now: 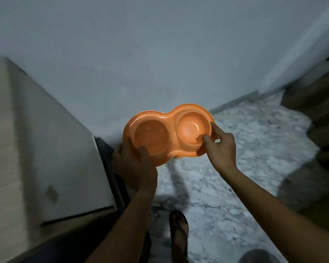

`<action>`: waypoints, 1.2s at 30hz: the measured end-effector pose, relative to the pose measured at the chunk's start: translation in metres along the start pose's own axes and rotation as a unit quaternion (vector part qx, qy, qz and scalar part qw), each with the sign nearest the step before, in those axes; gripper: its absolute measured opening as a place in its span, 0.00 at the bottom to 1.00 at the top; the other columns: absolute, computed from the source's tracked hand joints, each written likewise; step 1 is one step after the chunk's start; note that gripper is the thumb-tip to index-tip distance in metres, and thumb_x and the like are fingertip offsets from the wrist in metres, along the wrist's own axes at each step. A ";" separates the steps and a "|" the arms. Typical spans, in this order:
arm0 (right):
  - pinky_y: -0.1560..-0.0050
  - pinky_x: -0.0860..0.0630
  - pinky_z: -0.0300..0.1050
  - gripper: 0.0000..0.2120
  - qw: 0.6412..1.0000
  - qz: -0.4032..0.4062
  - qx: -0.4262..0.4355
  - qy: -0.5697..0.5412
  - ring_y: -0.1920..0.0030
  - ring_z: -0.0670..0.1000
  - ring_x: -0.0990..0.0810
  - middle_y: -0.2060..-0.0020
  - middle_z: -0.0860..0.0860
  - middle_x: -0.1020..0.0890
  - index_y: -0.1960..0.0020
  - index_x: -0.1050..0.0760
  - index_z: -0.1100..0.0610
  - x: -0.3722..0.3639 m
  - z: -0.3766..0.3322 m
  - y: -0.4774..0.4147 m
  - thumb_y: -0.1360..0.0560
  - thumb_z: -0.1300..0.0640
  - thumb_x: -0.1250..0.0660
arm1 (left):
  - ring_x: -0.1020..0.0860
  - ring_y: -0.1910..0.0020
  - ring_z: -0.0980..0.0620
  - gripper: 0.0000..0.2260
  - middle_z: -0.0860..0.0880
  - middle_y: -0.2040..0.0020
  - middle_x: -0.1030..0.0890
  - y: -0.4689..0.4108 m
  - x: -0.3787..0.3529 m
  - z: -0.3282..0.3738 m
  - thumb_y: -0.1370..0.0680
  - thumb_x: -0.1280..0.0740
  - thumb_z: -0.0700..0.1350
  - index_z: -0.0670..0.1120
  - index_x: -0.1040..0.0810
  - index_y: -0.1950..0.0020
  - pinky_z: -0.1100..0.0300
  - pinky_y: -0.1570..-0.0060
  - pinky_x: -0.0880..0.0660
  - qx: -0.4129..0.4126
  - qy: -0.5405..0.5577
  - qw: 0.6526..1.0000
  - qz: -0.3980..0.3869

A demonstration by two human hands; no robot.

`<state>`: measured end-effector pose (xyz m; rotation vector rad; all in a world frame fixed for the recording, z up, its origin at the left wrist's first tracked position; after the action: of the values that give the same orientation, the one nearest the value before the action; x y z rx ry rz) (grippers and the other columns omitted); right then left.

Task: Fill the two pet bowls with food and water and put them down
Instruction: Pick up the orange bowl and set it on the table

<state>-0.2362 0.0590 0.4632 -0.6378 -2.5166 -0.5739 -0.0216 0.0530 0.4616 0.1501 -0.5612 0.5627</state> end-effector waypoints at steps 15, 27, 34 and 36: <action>0.43 0.19 0.63 0.27 0.974 -0.016 0.201 -0.103 0.42 0.55 0.22 0.49 0.42 0.24 0.31 0.24 0.48 0.050 -0.286 0.373 0.28 0.46 0.27 | 0.26 0.59 0.55 0.16 0.52 0.44 0.22 -0.016 0.493 0.116 0.29 0.27 0.46 0.55 0.18 0.41 0.59 0.52 0.29 -0.078 0.153 0.984 0.043; 0.42 0.19 0.63 0.29 0.916 -0.230 0.327 -0.047 0.42 0.55 0.21 0.42 0.47 0.24 0.28 0.28 0.49 -0.106 -0.397 0.506 0.25 0.42 0.28 | 0.21 0.53 0.50 0.18 0.54 0.50 0.19 -0.046 0.728 0.031 0.34 0.28 0.52 0.56 0.17 0.44 0.50 0.46 0.22 0.031 0.148 0.970 0.192; 0.45 0.19 0.63 0.31 0.895 -0.311 0.321 0.005 0.47 0.57 0.19 0.44 0.51 0.21 0.28 0.28 0.50 -0.219 -0.389 0.590 0.28 0.41 0.28 | 0.19 0.45 0.49 0.15 0.52 0.45 0.16 -0.088 0.816 -0.083 0.37 0.28 0.51 0.58 0.16 0.51 0.47 0.40 0.23 0.150 0.185 0.953 0.185; 0.45 0.19 0.62 0.31 0.896 -0.313 0.313 0.019 0.46 0.56 0.20 0.45 0.50 0.21 0.27 0.28 0.52 -0.263 -0.387 0.607 0.26 0.43 0.27 | 0.20 0.44 0.48 0.16 0.51 0.43 0.17 -0.109 0.839 -0.117 0.35 0.27 0.49 0.55 0.16 0.47 0.47 0.39 0.23 0.162 0.177 0.956 0.171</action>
<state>0.4211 0.2682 0.7969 0.4327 -2.6234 0.0564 0.6800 0.3831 0.8190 0.2592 -0.1379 0.9954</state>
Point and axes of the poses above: each hand's wrist, its own y-axis away from the middle knuckle, its own x-axis out of the back of the hand, z = x × y, the point moved 1 cm from there along -y, towards the middle knuckle
